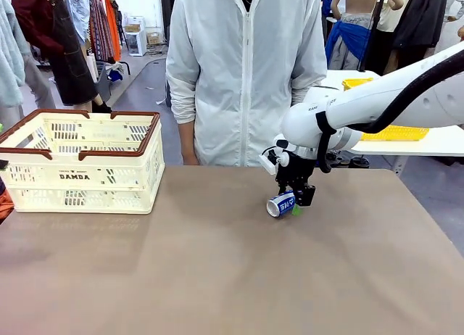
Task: Place the drinks into the Shopping basket.
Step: Pick up one drink and place it into the Shopping basket.
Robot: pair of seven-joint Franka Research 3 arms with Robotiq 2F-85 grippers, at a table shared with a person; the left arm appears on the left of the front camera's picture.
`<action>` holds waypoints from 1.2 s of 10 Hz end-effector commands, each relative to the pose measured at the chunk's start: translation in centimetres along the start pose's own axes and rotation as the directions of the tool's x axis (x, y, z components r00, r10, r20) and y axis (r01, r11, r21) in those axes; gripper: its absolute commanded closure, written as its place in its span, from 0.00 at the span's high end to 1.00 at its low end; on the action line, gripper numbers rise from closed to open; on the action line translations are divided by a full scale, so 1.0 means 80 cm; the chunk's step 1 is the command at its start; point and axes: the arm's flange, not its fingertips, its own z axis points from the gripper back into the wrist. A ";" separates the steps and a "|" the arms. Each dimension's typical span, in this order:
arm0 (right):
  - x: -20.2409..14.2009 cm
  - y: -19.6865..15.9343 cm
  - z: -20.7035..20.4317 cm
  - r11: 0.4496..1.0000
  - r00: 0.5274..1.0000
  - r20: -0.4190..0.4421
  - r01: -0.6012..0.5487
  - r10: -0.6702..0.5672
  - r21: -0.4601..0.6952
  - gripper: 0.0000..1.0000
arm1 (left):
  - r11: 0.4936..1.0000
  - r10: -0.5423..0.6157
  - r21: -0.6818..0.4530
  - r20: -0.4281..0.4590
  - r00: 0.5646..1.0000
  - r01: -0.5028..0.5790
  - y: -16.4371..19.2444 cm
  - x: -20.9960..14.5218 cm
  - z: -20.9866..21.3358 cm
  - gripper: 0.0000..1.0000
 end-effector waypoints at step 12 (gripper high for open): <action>0.088 0.065 0.119 0.496 0.464 0.178 0.833 -0.868 0.244 0.00 | 1.000 0.004 -0.013 0.011 1.000 -0.004 -0.003 -0.002 -0.001 1.00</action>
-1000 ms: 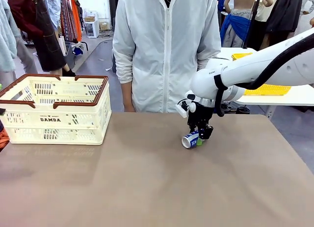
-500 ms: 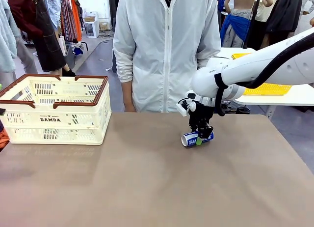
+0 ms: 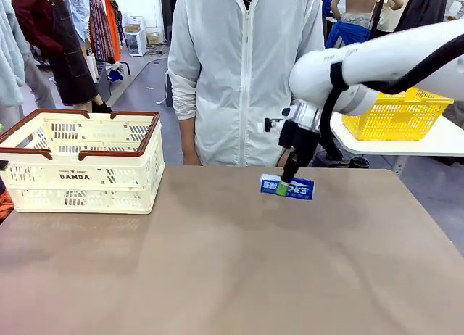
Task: Place the drinks into the Shopping basket.
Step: Pick up one drink and place it into the Shopping basket.
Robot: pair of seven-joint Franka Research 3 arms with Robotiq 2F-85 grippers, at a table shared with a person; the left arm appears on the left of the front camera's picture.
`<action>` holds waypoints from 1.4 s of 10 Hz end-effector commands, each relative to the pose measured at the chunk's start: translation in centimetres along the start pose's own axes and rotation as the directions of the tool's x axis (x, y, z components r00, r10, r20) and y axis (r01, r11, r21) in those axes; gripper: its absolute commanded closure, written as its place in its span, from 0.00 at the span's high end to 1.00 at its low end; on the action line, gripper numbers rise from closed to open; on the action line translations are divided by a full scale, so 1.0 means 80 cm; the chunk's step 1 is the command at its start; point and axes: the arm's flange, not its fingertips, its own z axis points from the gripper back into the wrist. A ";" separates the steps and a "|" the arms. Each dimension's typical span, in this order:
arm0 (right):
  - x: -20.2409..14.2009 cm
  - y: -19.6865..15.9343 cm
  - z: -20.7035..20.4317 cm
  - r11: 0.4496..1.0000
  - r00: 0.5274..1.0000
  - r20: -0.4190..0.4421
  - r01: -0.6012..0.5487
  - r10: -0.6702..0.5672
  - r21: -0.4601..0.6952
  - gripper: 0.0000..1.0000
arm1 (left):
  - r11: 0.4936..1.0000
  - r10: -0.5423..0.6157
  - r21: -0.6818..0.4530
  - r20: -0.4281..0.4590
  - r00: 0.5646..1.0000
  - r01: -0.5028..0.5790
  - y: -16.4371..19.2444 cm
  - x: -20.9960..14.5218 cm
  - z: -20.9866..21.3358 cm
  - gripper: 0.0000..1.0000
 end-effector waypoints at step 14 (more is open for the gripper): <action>0.006 0.207 -0.022 0.579 0.540 0.306 0.814 -0.784 0.046 0.00 | 1.000 0.004 -0.014 0.011 1.000 -0.004 -0.004 -0.002 -0.001 1.00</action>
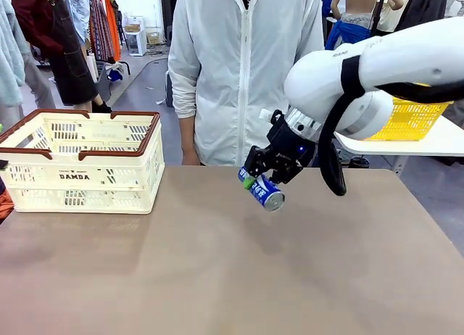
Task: Place the drinks into the Shopping basket.
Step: Pick up one drink and place it into the Shopping basket.
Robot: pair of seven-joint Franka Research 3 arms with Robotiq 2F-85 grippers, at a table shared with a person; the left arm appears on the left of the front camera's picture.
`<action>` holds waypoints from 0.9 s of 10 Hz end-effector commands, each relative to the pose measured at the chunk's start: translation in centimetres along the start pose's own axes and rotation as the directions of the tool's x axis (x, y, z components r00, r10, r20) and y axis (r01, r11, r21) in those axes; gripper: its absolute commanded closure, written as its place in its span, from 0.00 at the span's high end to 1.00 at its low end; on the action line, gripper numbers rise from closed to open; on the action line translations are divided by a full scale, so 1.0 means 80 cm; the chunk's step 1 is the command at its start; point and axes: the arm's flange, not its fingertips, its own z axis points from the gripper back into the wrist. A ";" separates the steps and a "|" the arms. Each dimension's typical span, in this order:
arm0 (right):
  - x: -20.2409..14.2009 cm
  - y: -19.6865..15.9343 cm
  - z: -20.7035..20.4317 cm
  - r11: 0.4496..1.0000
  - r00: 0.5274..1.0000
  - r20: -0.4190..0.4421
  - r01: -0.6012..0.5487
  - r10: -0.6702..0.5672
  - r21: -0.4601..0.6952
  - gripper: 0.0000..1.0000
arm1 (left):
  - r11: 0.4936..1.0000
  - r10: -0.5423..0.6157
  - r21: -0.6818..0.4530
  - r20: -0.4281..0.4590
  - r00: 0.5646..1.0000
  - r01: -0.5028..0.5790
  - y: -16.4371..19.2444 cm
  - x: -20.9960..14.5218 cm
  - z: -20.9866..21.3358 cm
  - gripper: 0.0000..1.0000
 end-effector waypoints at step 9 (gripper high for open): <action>-0.024 0.129 -0.164 0.970 0.992 0.053 0.127 -0.118 -0.208 0.00 | 1.000 0.004 -0.014 0.011 1.000 -0.004 -0.004 -0.002 -0.001 1.00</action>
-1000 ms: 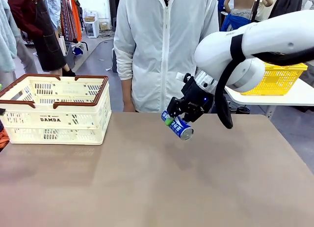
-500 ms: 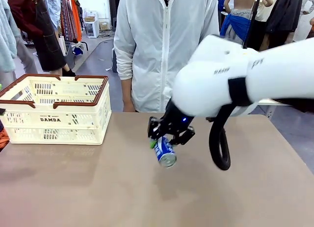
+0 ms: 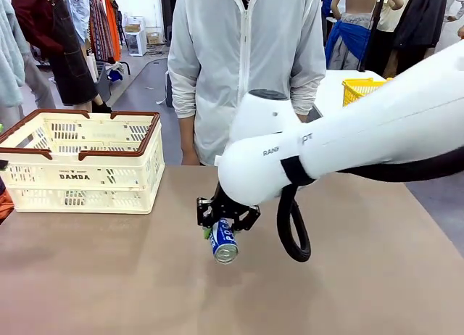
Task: Place the drinks into the Shopping basket.
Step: Pick up one drink and place it into the Shopping basket.
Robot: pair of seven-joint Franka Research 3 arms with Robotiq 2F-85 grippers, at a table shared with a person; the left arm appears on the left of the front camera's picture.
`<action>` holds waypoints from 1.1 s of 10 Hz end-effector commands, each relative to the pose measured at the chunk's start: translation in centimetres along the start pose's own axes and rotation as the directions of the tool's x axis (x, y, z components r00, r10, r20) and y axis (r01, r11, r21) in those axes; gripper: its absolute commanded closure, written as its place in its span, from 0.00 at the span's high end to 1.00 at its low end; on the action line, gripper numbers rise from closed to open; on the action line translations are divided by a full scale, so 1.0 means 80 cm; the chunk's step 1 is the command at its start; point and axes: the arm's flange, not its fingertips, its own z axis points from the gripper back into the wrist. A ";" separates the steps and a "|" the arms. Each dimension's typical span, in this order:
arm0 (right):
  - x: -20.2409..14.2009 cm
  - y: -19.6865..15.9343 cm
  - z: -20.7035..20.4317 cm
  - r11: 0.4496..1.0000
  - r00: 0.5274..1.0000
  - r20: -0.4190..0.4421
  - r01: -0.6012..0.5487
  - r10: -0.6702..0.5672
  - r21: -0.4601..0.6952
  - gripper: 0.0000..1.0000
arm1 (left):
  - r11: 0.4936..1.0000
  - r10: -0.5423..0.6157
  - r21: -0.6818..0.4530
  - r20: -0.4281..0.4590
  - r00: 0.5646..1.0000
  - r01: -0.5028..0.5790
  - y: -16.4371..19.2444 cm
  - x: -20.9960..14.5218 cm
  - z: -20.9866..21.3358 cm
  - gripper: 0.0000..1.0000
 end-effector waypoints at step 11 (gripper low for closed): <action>0.053 0.037 -0.064 0.998 1.000 0.004 0.011 -0.011 -0.064 1.00 | 1.000 0.004 -0.014 0.010 1.000 -0.004 -0.003 -0.001 -0.001 1.00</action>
